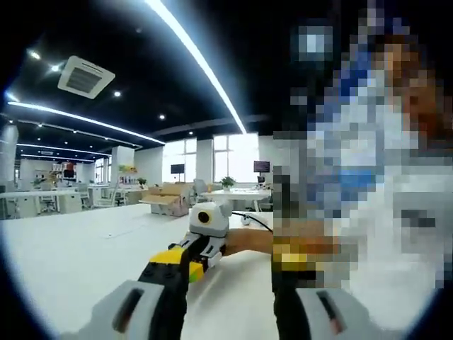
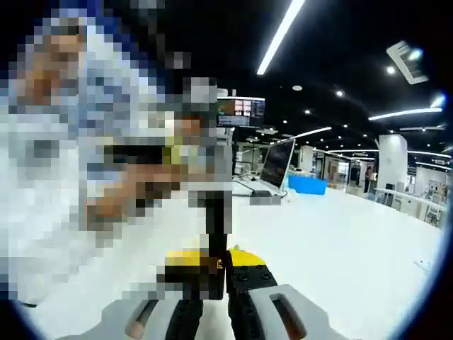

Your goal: Unscrew the lipstick cap, remove the lipstick, and put the cap back on the lipstick

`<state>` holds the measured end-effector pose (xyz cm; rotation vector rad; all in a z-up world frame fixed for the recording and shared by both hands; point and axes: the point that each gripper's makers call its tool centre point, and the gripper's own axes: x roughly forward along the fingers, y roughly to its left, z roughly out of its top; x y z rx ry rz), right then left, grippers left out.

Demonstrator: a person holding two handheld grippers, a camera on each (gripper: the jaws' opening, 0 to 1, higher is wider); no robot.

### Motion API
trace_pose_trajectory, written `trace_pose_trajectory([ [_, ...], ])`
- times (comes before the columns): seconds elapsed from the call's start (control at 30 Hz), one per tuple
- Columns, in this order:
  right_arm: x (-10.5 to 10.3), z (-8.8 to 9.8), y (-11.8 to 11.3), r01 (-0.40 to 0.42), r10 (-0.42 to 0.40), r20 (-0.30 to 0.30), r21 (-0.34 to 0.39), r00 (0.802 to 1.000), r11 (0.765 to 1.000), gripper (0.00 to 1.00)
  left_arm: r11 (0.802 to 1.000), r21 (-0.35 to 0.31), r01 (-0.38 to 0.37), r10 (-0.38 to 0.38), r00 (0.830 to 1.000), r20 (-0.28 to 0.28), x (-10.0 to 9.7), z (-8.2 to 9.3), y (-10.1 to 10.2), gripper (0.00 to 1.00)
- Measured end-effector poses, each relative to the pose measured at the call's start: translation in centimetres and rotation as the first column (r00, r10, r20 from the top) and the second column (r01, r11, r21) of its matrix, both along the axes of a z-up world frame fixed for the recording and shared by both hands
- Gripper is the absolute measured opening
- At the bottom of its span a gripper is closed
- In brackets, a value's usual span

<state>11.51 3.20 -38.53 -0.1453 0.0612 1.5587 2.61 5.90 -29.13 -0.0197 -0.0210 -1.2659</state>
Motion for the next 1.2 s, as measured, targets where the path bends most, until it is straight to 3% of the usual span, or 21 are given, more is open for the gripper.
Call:
trace_pose_trajectory([
  [0.2,0.4,-1.3,-0.4,0.023,-0.024,-0.024,-0.025,0.999,0.999,0.10,1.000,0.018,0.000,0.000,1.000,-0.005,0.0,-0.4,-0.2,0.48],
  [0.33,0.6,-1.1,-0.5,0.026,-0.026,-0.002,-0.017,1.000,1.000,0.10,1.000,0.020,0.001,0.000,1.000,-0.006,0.0,-0.5,-0.3,0.48],
  [0.73,0.9,-1.3,-1.1,0.033,-0.033,-0.026,-0.001,0.999,0.999,0.10,1.000,0.030,0.002,-0.002,1.000,-0.008,-0.1,-0.7,-0.6,0.48],
  [0.8,0.6,-1.7,-1.1,0.029,-0.029,-0.013,-0.024,0.999,0.999,0.10,0.999,0.033,0.003,-0.002,1.000,-0.009,-0.1,-0.8,-0.6,0.48],
  [0.87,0.3,-2.8,-1.1,0.032,-0.031,0.011,-0.096,0.999,0.995,0.12,0.999,0.033,0.004,-0.003,1.000,-0.011,-0.1,-0.9,-0.6,0.48],
  [1.0,-0.4,-2.1,-0.7,0.029,-0.030,-0.017,-0.054,0.999,0.998,0.12,0.999,0.041,0.006,-0.005,1.000,-0.015,0.0,-1.1,-0.7,0.47],
  [1.2,-1.0,-1.9,-0.6,0.037,-0.038,-0.035,-0.048,0.999,0.998,0.11,0.999,0.039,0.004,-0.003,1.000,-0.016,0.0,-1.1,-0.7,0.48],
])
